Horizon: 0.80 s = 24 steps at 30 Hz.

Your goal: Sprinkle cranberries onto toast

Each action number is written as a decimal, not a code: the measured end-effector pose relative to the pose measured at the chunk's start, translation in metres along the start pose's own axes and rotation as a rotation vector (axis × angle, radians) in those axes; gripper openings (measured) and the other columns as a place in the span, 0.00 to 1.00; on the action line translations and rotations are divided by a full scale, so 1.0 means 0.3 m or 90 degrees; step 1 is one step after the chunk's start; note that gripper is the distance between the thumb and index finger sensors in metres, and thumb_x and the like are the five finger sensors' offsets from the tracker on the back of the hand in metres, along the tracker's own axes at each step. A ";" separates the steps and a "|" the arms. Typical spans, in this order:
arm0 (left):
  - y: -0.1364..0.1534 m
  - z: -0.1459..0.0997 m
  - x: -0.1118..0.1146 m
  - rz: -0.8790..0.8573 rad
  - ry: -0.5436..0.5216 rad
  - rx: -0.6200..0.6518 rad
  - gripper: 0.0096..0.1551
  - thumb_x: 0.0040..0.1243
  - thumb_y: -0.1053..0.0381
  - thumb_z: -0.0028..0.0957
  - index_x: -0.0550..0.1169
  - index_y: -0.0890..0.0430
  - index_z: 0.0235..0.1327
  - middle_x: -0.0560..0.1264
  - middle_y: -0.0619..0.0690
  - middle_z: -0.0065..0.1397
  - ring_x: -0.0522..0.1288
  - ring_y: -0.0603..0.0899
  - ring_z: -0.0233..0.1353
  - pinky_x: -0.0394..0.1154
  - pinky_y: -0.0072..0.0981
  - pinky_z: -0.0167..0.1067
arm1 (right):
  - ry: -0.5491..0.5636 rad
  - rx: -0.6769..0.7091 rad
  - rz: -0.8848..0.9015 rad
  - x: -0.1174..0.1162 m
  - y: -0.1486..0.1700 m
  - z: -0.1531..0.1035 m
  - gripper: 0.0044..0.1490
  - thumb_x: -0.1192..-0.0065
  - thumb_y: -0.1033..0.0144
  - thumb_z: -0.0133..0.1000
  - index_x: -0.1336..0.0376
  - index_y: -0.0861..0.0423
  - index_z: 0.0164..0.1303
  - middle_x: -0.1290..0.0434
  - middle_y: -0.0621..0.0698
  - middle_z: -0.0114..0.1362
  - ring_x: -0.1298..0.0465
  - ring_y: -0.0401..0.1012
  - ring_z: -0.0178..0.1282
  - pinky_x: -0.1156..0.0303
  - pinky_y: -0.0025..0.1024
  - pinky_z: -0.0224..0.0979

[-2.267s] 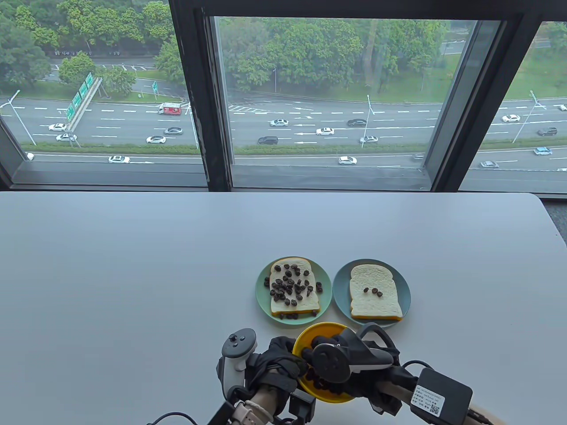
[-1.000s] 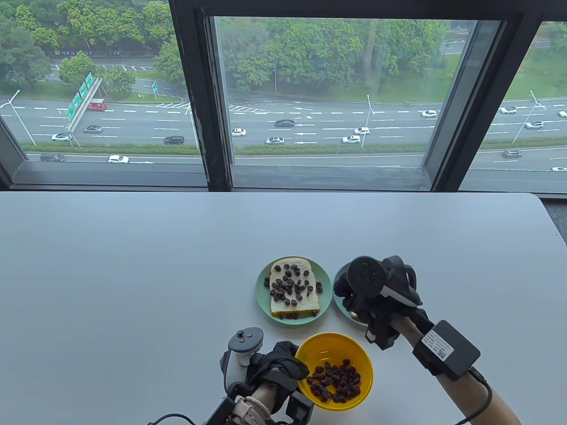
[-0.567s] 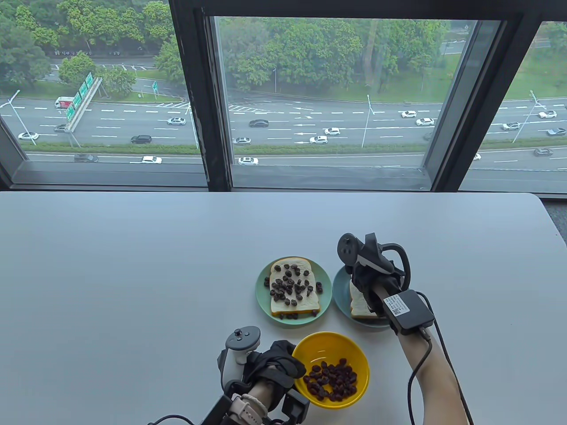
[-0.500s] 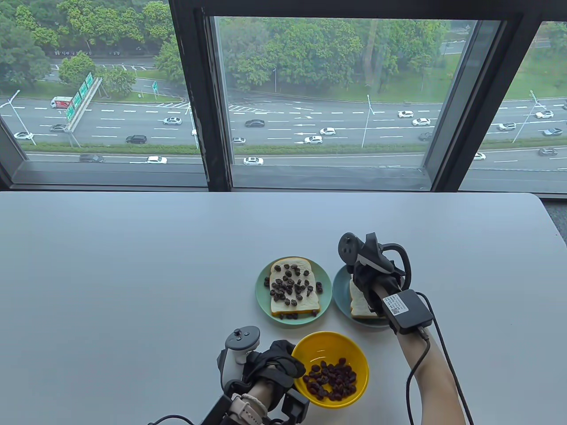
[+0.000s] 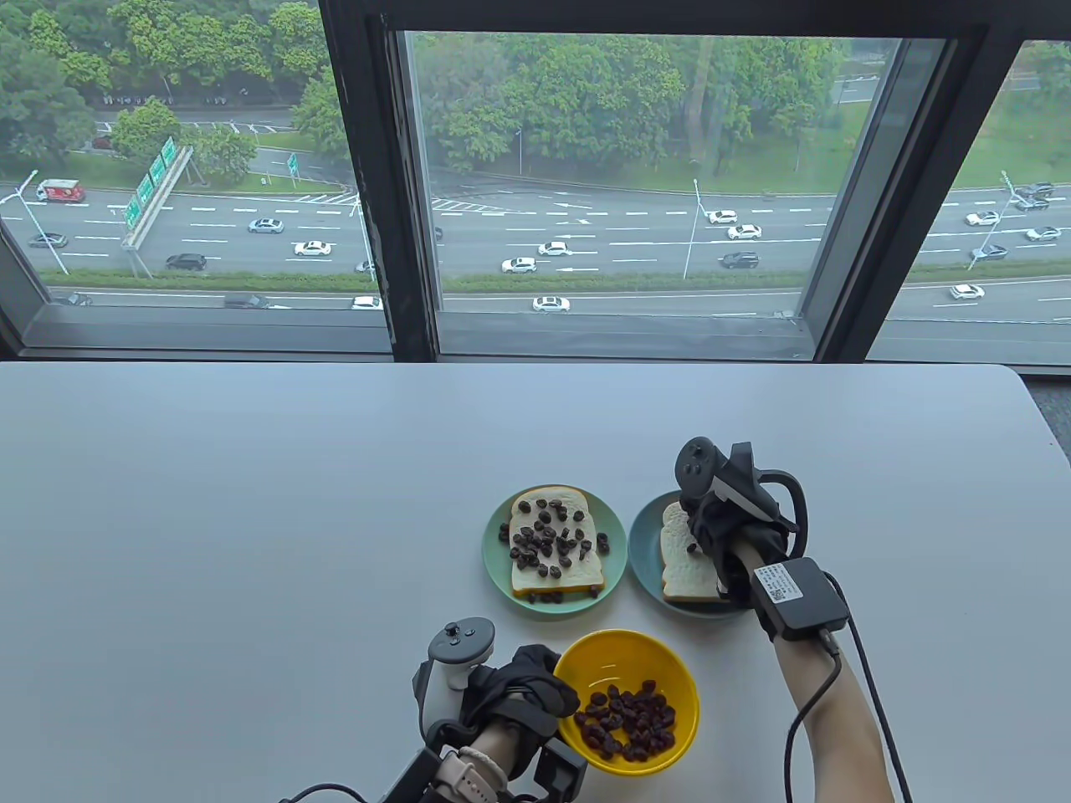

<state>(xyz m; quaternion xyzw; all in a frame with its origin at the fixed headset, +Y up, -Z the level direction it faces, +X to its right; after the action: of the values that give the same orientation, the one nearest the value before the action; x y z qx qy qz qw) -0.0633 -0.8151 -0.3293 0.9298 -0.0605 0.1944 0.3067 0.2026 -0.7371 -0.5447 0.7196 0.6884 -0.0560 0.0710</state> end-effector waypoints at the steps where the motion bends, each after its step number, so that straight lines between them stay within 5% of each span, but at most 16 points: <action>1: 0.000 0.000 0.001 0.001 0.000 0.000 0.33 0.60 0.63 0.43 0.61 0.59 0.61 0.67 0.63 0.47 0.72 0.67 0.36 0.88 0.43 0.21 | 0.002 0.000 0.009 0.004 0.009 -0.007 0.30 0.36 0.59 0.41 0.37 0.39 0.57 0.32 0.49 0.66 0.22 0.47 0.58 0.15 0.25 0.47; 10: 0.001 0.001 -0.001 0.000 -0.008 0.006 0.33 0.60 0.63 0.43 0.61 0.59 0.61 0.67 0.63 0.47 0.72 0.67 0.36 0.88 0.43 0.21 | 0.016 0.076 0.107 0.061 0.037 -0.145 0.32 0.38 0.56 0.43 0.39 0.40 0.61 0.33 0.53 0.68 0.23 0.50 0.59 0.15 0.27 0.48; 19: -0.005 -0.011 -0.018 -0.018 -0.033 0.019 0.33 0.60 0.63 0.43 0.61 0.58 0.61 0.67 0.63 0.47 0.72 0.67 0.36 0.88 0.43 0.21 | -0.101 0.377 0.250 0.102 -0.188 -0.508 0.41 0.38 0.54 0.43 0.47 0.44 0.68 0.39 0.57 0.71 0.27 0.54 0.63 0.16 0.29 0.53; 24: -0.009 -0.013 -0.015 -0.024 -0.031 0.025 0.33 0.60 0.63 0.43 0.61 0.59 0.61 0.67 0.63 0.47 0.73 0.67 0.36 0.88 0.43 0.21 | -0.191 0.381 0.256 0.060 -0.294 -0.637 0.43 0.38 0.54 0.44 0.49 0.46 0.70 0.42 0.61 0.72 0.30 0.58 0.64 0.18 0.32 0.57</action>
<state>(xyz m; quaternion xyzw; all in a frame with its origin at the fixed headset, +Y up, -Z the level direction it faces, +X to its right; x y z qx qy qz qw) -0.0680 -0.8107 -0.3296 0.9412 -0.0466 0.1668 0.2901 0.1121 -0.6814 -0.3620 0.8129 0.4690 -0.3436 -0.0325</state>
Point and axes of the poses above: the tracker on the back of each hand, its own y axis roughly to the little-finger side, its own z axis roughly from the wrist to the fingertips, x = y × z, the point moved 5 cm from there along z, roughly from the wrist to the fingertips
